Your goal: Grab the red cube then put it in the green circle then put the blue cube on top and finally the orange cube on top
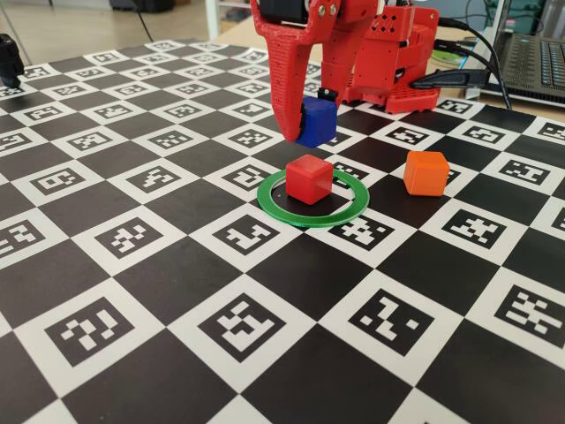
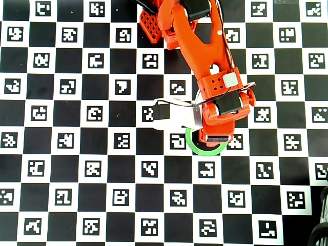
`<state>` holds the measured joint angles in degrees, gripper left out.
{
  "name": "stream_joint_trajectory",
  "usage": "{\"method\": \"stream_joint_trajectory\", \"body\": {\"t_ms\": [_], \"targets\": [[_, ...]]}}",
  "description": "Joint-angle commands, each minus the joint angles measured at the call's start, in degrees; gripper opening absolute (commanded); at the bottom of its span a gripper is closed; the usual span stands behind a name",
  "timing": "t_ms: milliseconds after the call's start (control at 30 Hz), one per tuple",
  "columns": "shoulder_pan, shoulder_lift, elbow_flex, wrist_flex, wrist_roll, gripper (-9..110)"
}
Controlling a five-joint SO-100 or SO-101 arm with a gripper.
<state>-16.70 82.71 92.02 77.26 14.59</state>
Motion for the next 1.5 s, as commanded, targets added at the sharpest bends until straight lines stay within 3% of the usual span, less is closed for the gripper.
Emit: {"method": "stream_joint_trajectory", "body": {"t_ms": [0, 1467], "targets": [[-0.6, 4.9, -0.4, -0.7, -1.1, 3], [-0.4, 2.8, 5.7, -6.8, -4.5, 6]]}}
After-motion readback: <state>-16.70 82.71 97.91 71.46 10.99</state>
